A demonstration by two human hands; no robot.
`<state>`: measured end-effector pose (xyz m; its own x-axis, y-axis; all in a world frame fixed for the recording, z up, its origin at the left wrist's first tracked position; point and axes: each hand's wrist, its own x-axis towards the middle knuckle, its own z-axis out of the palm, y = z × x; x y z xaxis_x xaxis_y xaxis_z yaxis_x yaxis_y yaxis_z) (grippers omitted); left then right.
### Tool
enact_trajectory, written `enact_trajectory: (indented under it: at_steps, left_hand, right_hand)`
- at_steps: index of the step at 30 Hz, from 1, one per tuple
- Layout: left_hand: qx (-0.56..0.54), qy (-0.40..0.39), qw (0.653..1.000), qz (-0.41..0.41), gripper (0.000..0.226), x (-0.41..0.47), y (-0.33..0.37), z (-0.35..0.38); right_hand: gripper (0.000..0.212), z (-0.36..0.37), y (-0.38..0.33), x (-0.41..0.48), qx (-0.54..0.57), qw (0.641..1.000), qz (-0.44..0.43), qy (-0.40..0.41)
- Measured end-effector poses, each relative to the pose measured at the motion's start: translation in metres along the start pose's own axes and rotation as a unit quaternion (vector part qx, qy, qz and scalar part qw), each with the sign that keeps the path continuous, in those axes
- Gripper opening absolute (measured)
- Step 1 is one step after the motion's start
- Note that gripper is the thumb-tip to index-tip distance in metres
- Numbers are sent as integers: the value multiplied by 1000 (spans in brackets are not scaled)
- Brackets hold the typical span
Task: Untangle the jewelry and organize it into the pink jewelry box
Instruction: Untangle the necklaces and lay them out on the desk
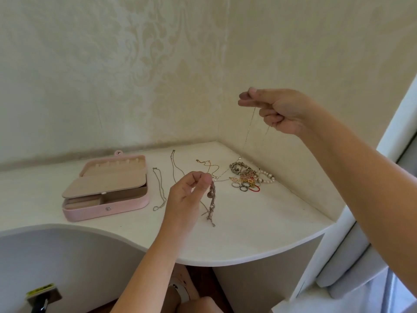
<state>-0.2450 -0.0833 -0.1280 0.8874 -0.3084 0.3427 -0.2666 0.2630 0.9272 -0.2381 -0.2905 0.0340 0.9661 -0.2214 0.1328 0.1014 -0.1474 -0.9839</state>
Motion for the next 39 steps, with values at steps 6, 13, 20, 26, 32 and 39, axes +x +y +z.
enact_trajectory:
  at_steps: [6, 13, 20, 26, 32, 39]
  left_hand:
    - [-154, -49, 987, -23, 22, -4, 10, -4]
    - [-155, -112, 982, -8, 33, 6, 0, -13]
    - [-302, -1, 952, -50, 33, 25, -6, -19]
    - [-338, 55, 937, -76, 29, 41, -4, -25]
    - [-289, -4, 956, -48, 18, 47, -4, -25]
    - [187, 24, 982, -18, 40, 51, -11, -36]
  right_hand:
    - [17, -22, 51, 13, 71, 992, 85, 51]
    - [16, -32, 66, 15, 186, 976, 95, 55]
    - [17, -28, 58, 13, 208, 976, 44, 58]
    - [22, -18, 66, 1, 186, 980, 65, -1]
    - [22, 1, 87, -19, 115, 992, 50, -31]
    - [21, -18, 107, -21, 157, 986, 35, 46]
